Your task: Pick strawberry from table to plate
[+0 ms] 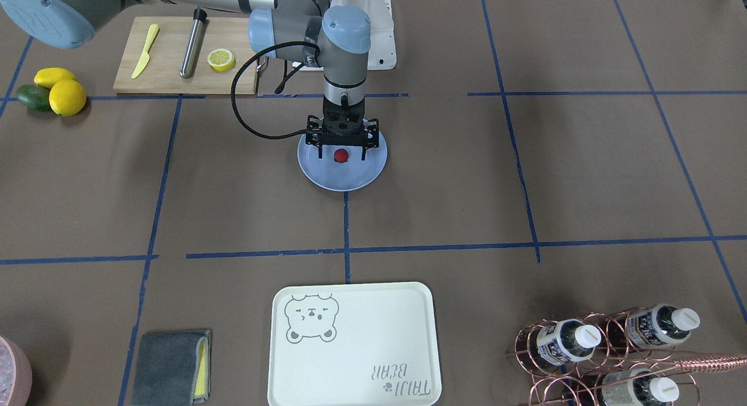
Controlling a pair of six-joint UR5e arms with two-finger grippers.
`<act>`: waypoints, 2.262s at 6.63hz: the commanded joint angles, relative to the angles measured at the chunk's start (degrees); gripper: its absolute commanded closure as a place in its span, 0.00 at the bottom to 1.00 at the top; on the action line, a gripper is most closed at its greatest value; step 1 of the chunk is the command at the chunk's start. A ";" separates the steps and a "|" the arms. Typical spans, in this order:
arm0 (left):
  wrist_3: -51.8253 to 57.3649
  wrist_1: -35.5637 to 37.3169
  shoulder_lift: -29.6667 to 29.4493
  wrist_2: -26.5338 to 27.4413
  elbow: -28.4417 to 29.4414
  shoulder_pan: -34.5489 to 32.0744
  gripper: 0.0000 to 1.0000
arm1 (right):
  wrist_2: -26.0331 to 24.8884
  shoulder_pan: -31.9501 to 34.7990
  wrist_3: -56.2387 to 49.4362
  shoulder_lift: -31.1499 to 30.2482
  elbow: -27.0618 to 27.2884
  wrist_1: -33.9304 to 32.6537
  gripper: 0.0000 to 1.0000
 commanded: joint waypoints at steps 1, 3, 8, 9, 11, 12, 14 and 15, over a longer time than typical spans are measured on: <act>0.00 0.17 -0.09 0.07 1.36 0.12 0.00 | 9.64 11.35 -10.49 -2.36 2.23 -0.05 0.00; 0.00 0.53 0.52 0.24 1.90 0.12 0.00 | 21.85 28.02 -33.89 -10.41 2.41 0.30 0.00; 0.00 0.17 0.70 0.07 1.81 0.21 0.00 | 29.58 57.44 -77.88 -37.83 -2.76 6.77 0.00; 0.09 0.26 0.70 -0.02 1.72 0.21 0.00 | 28.34 61.04 -78.49 -41.62 -3.82 11.50 0.00; -0.26 0.18 0.79 -3.86 1.81 0.21 0.00 | 38.48 66.14 -78.23 -44.03 -3.66 11.82 0.00; -0.26 0.09 0.79 -3.80 1.81 0.21 0.00 | 39.92 67.74 -78.23 -44.03 -2.96 10.60 0.00; 0.17 0.18 0.79 -3.80 1.81 0.29 0.00 | 39.93 69.59 -78.84 -43.33 -0.25 6.22 0.00; 0.26 0.00 0.70 -3.88 1.81 0.21 0.00 | 39.84 69.60 -79.11 -45.07 0.64 6.28 0.00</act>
